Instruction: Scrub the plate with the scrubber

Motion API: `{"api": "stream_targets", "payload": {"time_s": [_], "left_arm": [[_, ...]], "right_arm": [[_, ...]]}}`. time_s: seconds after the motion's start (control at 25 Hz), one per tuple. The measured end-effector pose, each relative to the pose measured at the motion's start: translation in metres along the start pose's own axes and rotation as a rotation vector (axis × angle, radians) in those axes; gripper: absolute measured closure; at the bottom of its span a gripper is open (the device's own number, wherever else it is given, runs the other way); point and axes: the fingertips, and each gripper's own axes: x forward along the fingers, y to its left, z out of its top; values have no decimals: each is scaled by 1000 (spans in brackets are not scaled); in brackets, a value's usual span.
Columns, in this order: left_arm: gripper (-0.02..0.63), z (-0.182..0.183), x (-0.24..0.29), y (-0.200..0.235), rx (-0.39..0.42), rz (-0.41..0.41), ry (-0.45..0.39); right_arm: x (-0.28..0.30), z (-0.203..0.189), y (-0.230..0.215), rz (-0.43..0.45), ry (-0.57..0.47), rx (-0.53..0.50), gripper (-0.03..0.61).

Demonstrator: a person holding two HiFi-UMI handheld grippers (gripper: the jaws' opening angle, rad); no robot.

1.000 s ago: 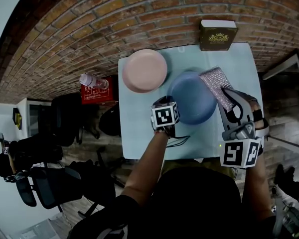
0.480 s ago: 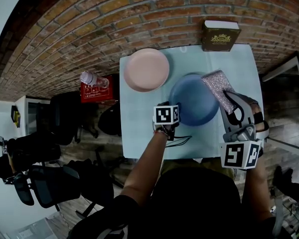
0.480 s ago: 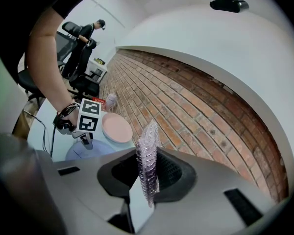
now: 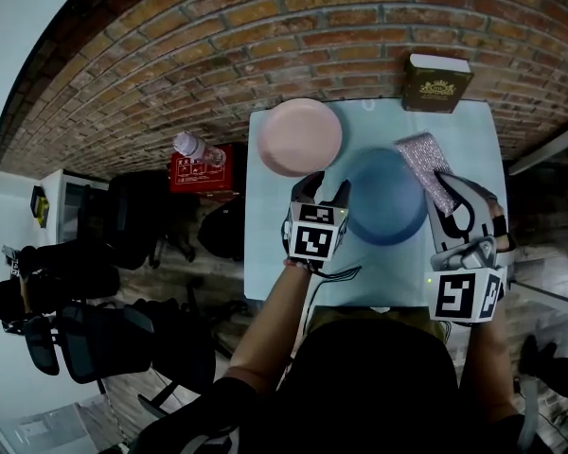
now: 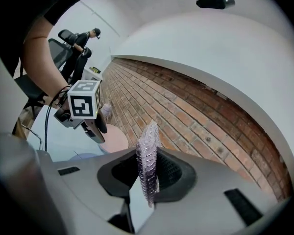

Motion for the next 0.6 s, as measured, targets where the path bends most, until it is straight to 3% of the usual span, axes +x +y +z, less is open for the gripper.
{"api": "stream_targets", "payload": {"time_s": [0.28,0.44,0.6], "left_arm": [[415,99,-90,-30,201,-62,-280],[462,132,-131,-51,373,-52,-411],[557,149,-161,-63,490,-2,-524]], "right_arm": [[-10,31,-12,3,-78,23,488],[-18,43,-13,14,-112,61,488],[-25,52,-11,24,-141,76,488]]}}
